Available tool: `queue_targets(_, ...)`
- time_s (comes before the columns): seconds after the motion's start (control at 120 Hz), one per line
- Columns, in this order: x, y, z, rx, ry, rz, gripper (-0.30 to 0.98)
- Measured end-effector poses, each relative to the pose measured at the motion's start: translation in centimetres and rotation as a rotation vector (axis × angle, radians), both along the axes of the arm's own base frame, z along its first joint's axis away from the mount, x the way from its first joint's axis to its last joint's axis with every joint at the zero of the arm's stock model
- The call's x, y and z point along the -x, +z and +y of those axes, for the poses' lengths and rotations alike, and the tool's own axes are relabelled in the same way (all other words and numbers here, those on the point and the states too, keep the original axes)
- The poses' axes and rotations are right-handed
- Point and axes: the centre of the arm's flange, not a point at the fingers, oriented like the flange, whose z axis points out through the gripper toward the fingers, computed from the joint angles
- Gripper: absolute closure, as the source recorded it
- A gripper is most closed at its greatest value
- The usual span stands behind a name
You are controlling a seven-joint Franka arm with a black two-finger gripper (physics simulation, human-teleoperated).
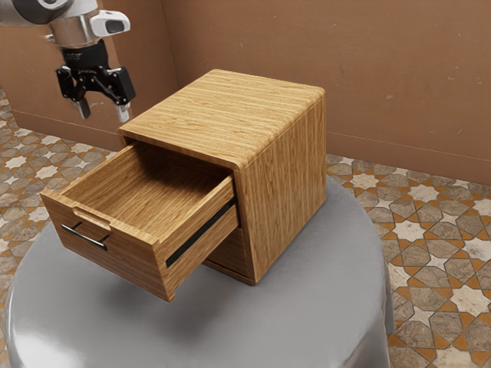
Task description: Push the drawer handle with one arm to close the drawer
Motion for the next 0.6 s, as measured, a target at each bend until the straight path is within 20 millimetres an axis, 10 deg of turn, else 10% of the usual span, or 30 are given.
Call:
queue_targets(0.125, 3.5, 0.8, -2.1, 0.002, -0.032, -0.001, 0.00)
queue_targets(0.383, 22.4, 0.4, -3.6, 0.003, -0.003, -0.027, 0.08)
queue_targets(0.6, 26.1, -4.6, -5.7, -0.032, 0.003, 0.045, 0.36)
